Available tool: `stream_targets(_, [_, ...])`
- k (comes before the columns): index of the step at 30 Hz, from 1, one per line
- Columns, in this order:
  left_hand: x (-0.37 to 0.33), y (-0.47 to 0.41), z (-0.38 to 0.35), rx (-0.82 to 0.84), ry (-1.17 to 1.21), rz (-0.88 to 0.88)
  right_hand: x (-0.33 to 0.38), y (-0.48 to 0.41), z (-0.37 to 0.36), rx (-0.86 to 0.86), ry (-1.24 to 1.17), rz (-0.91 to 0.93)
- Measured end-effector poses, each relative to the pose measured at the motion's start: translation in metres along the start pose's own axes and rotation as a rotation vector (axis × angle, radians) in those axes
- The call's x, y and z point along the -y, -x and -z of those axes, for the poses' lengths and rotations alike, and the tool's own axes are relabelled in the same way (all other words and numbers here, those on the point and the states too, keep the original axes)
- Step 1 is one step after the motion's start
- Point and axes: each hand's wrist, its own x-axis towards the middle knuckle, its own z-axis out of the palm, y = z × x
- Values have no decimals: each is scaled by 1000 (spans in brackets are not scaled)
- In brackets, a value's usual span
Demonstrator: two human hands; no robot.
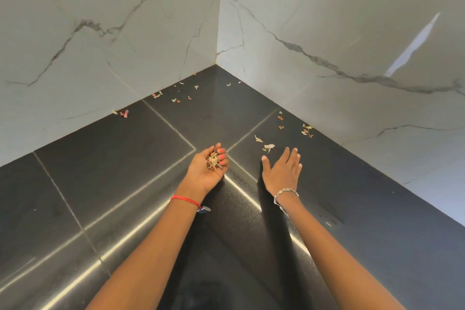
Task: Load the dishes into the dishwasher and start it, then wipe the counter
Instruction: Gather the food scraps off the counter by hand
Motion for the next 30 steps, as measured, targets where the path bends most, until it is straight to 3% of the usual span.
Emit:
stream_targets(8, [-2, -9, -4, 13, -44, -1, 46, -28, -16, 60, 170, 349])
stream_targets(21, [9, -6, 0, -21, -38, 13, -1, 17, 5, -10, 347, 523])
stream_targets(23, [12, -5, -1, -43, -46, 12, -5, 11, 8, -55, 249, 460])
stream_targets(26, [21, -6, -4, -49, -70, 13, 4, 5, 24, -211, -172, 311])
stream_targets(28, [29, -8, -8, -44, -66, 30, 22, 12, 35, -299, -357, 354])
stream_targets(30, [36, -11, -14, -22, -42, 59, 37, 21, 36, -276, -445, 440])
